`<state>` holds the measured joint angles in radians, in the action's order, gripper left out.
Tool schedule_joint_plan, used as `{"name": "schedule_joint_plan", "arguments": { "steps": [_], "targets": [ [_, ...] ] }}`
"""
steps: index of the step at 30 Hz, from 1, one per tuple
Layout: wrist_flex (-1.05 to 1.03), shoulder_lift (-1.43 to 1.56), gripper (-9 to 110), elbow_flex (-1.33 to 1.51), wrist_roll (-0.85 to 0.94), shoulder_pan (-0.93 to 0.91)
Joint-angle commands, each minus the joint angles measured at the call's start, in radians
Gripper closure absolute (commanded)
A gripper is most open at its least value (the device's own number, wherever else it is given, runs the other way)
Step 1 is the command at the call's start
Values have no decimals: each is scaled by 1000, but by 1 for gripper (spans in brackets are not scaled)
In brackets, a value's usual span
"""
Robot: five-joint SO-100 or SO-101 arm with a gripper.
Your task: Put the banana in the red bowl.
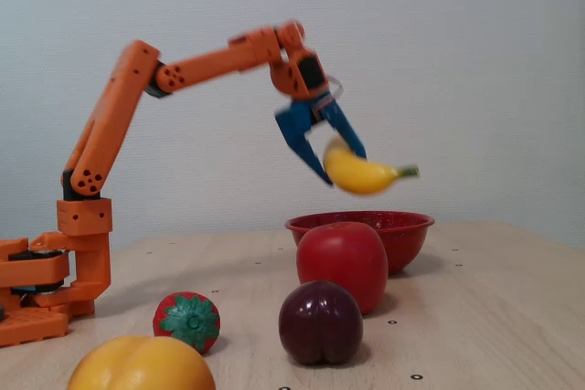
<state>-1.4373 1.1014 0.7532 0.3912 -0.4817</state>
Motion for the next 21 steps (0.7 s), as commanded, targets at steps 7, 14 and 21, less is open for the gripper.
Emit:
{"name": "schedule_joint_plan", "arguments": {
  "steps": [7, 14, 21],
  "targets": [
    [87, -67, 101, -202, -103, -38],
    [118, -114, 101, -158, -207, -20],
    [92, -117, 66, -138, -218, -8]
  ]
}}
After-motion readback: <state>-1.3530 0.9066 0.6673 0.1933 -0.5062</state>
